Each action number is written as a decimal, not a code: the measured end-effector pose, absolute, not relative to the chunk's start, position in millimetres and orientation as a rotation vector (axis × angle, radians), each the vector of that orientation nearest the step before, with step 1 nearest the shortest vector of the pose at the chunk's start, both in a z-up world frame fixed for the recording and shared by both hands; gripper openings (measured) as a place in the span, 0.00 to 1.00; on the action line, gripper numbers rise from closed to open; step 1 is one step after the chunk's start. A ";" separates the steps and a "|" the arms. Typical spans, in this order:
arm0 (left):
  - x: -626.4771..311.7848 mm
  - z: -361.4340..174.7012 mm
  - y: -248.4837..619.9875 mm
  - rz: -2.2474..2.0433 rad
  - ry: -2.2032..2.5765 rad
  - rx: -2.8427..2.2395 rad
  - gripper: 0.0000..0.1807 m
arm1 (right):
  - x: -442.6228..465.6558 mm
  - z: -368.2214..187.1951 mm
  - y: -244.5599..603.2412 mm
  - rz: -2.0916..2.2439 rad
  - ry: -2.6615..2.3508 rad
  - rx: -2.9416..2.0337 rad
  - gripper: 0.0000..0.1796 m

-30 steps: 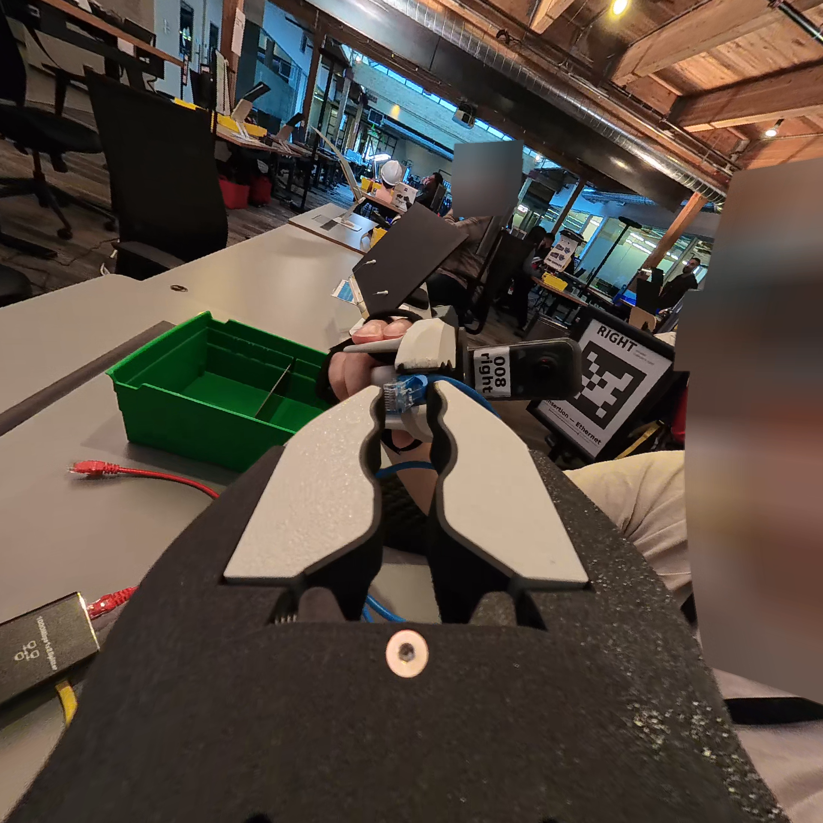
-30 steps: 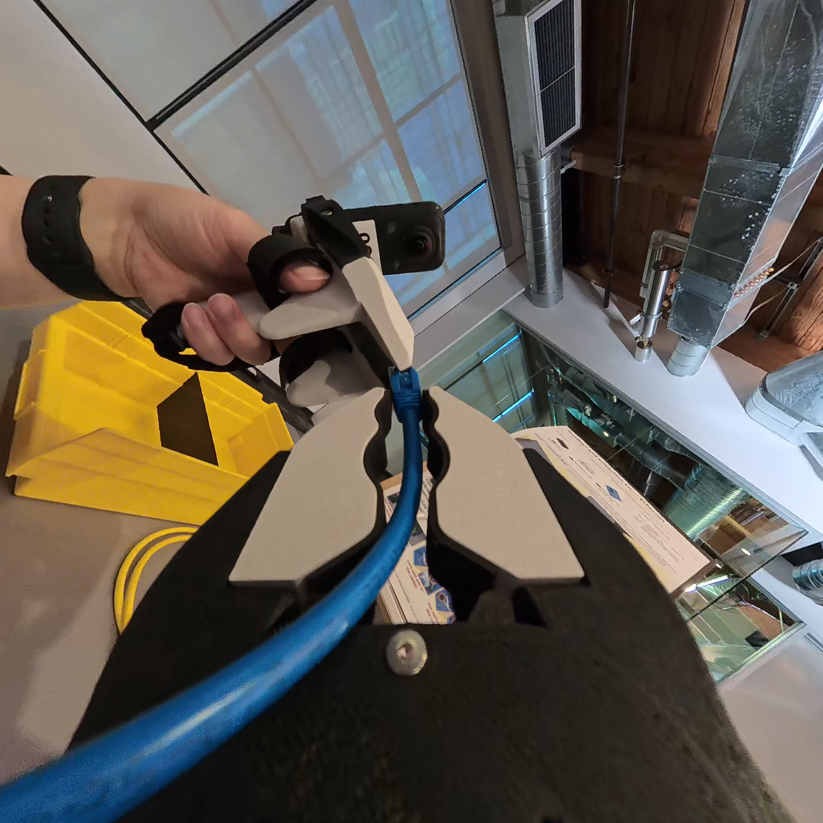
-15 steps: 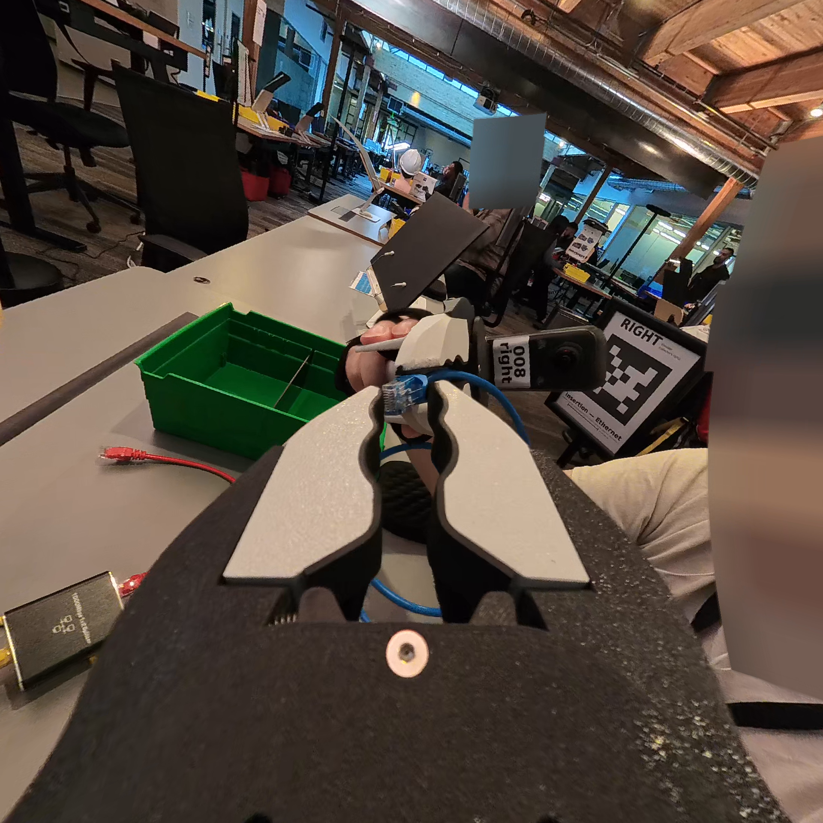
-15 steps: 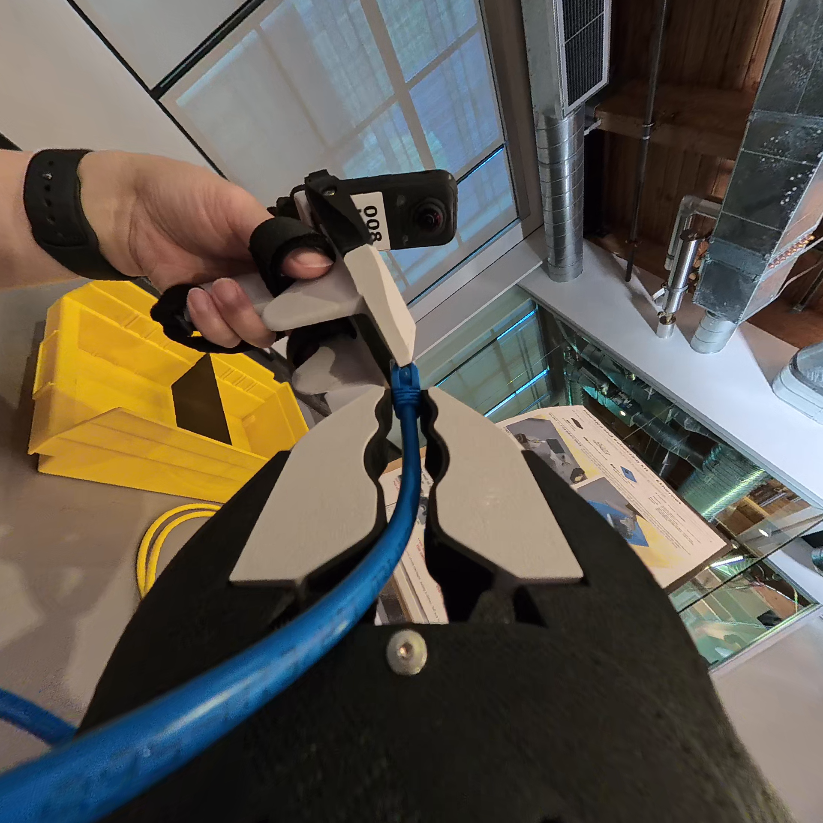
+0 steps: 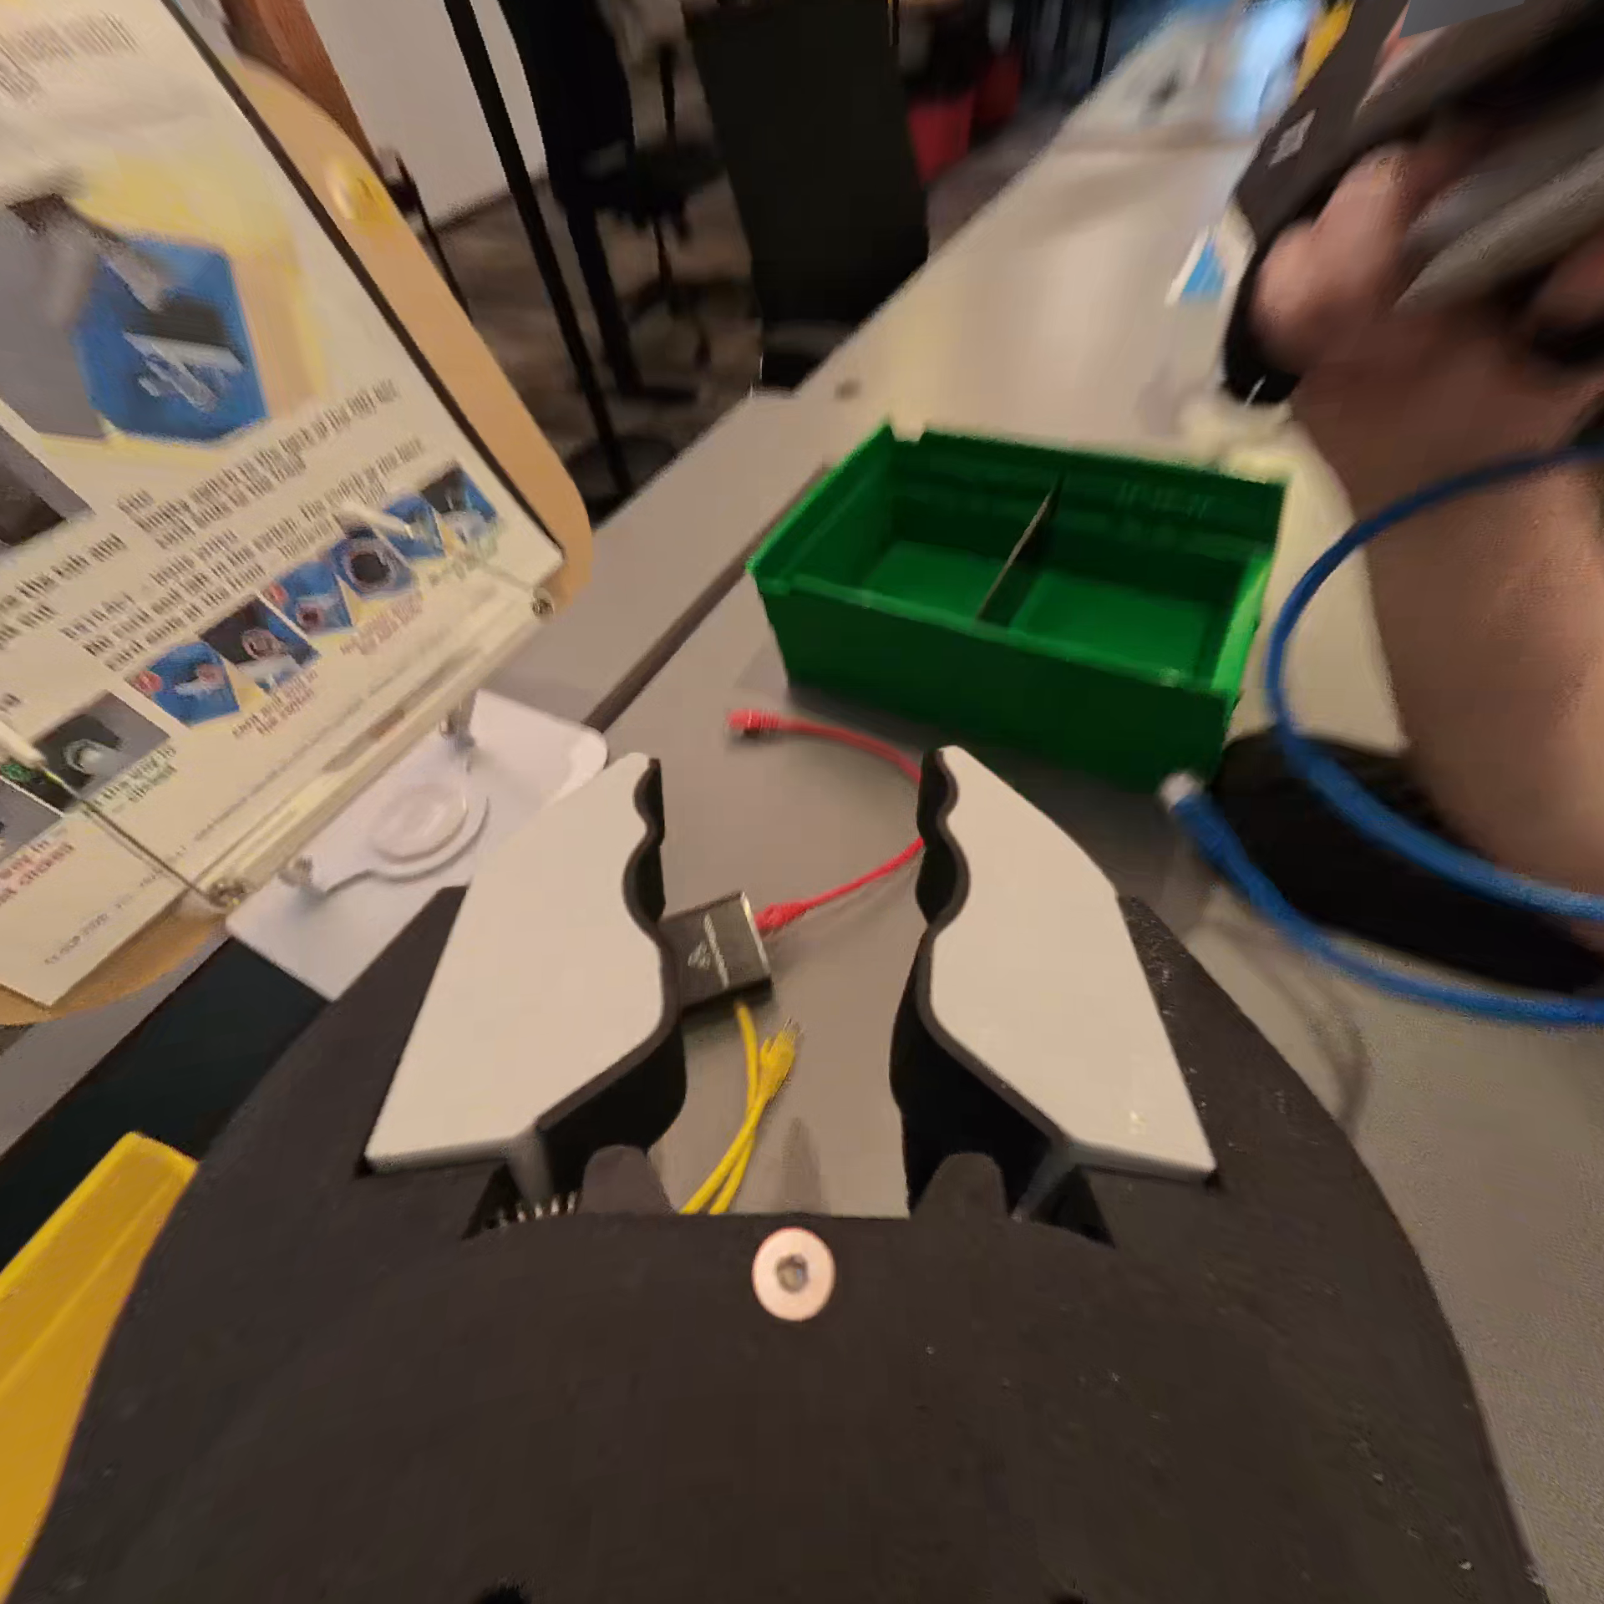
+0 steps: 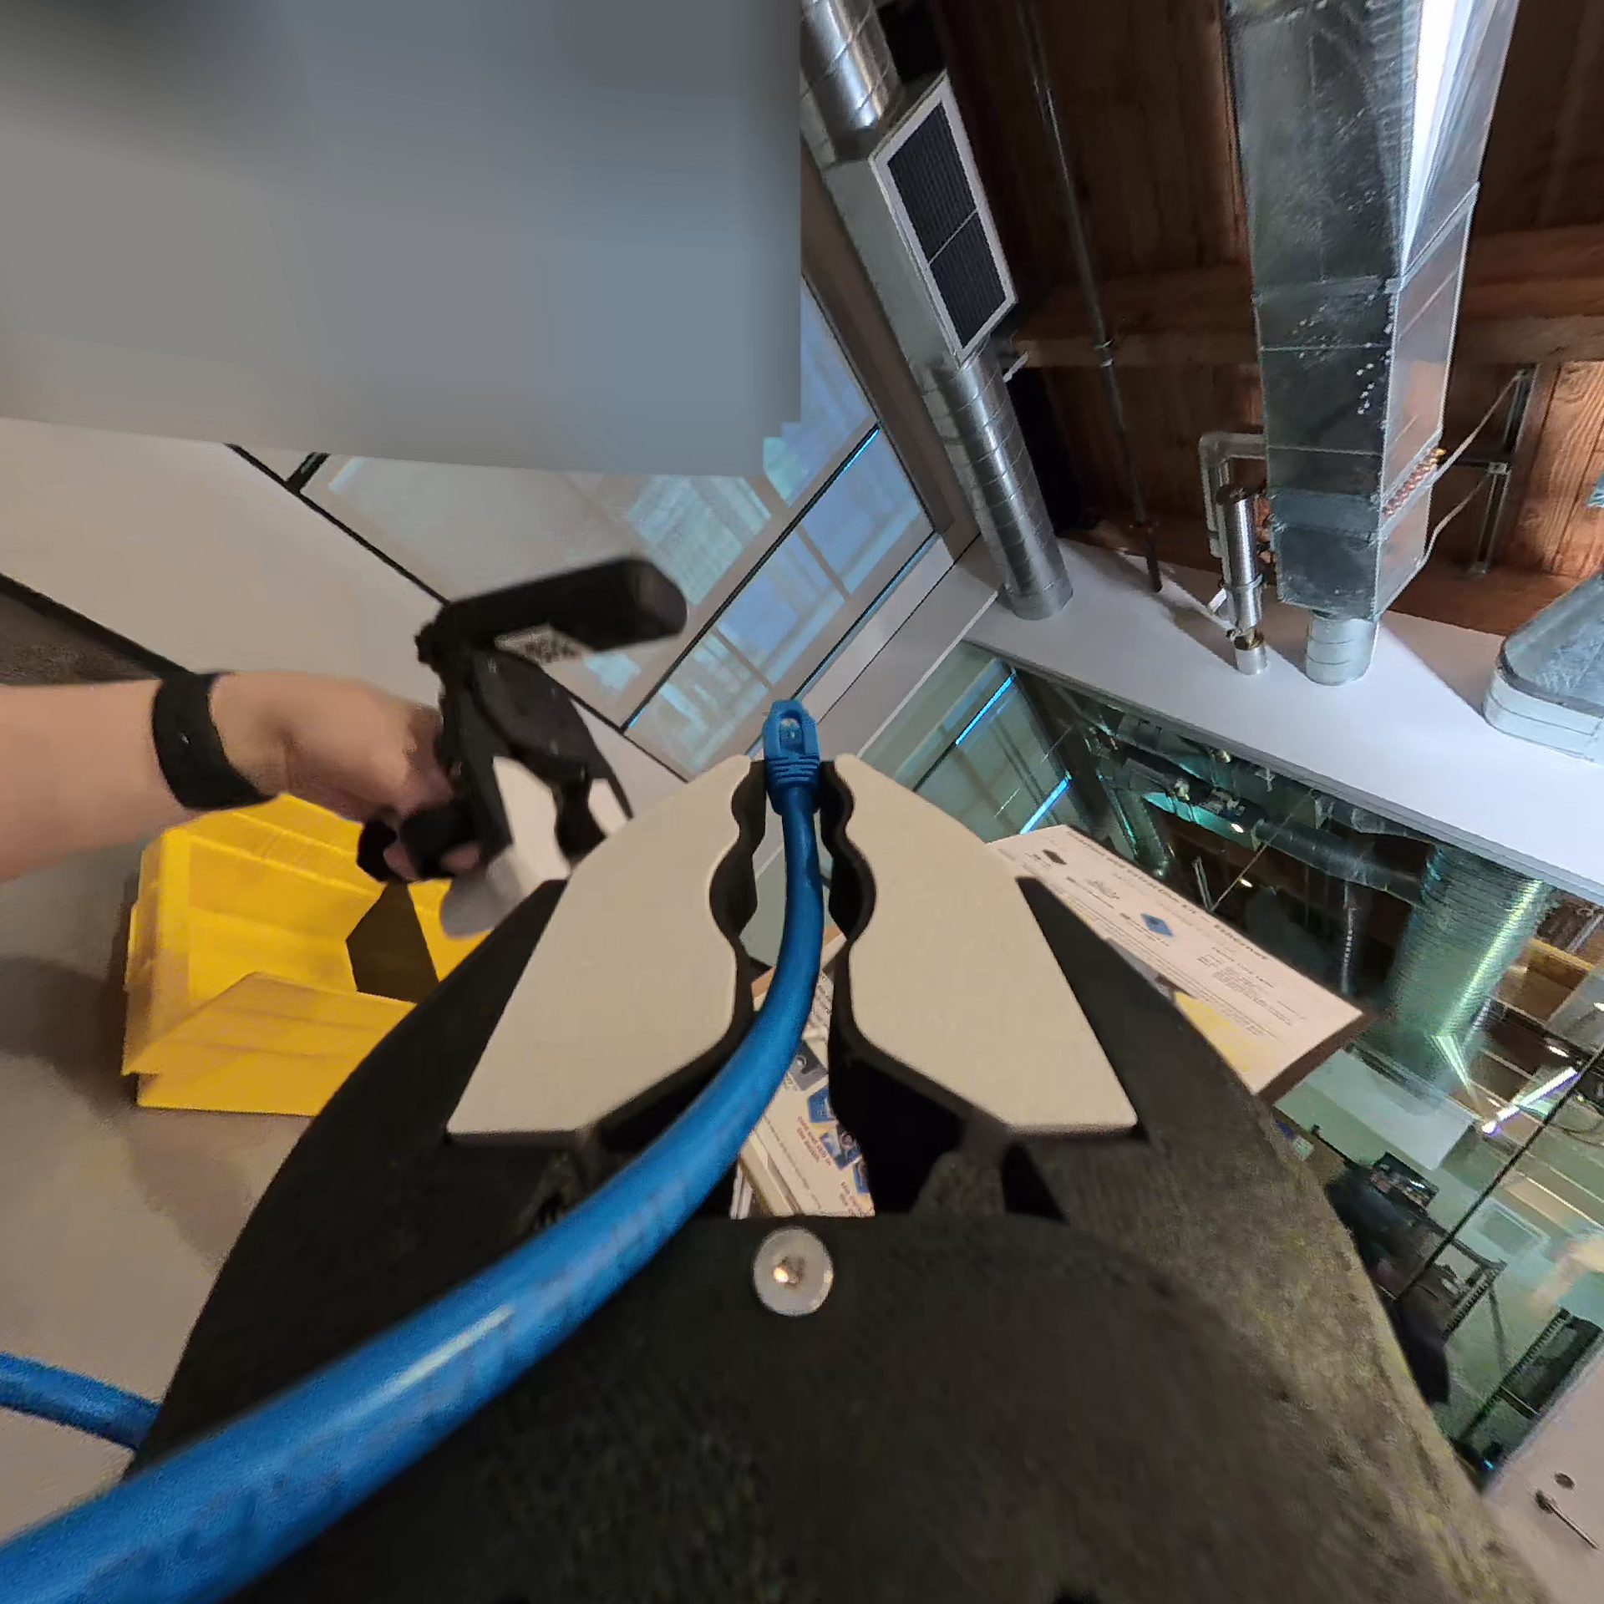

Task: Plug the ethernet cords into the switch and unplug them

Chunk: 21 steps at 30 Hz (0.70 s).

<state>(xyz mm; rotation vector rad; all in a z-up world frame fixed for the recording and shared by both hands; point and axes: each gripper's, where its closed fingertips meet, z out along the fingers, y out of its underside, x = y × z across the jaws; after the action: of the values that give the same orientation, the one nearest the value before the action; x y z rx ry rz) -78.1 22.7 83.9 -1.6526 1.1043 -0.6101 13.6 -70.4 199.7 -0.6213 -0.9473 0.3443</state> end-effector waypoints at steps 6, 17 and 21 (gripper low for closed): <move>-76.3 2.5 55.1 -0.067 1.426 -1.713 0.32 | 47.8 213.9 -91.1 0.369 -0.929 -0.581 0.07; -70.5 -111.0 95.9 0.178 2.142 -1.601 0.37 | 87.5 226.2 -109.7 0.416 -0.882 -0.509 0.07; -79.0 -137.3 105.4 0.282 2.351 -1.502 0.40 | 87.7 224.7 -106.9 0.409 -0.886 -0.520 0.07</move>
<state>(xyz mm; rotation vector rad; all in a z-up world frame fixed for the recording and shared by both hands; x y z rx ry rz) -79.0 105.4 -137.3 -1.5018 2.3514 0.2824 87.7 -106.9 224.7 -0.5202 -0.8859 0.4089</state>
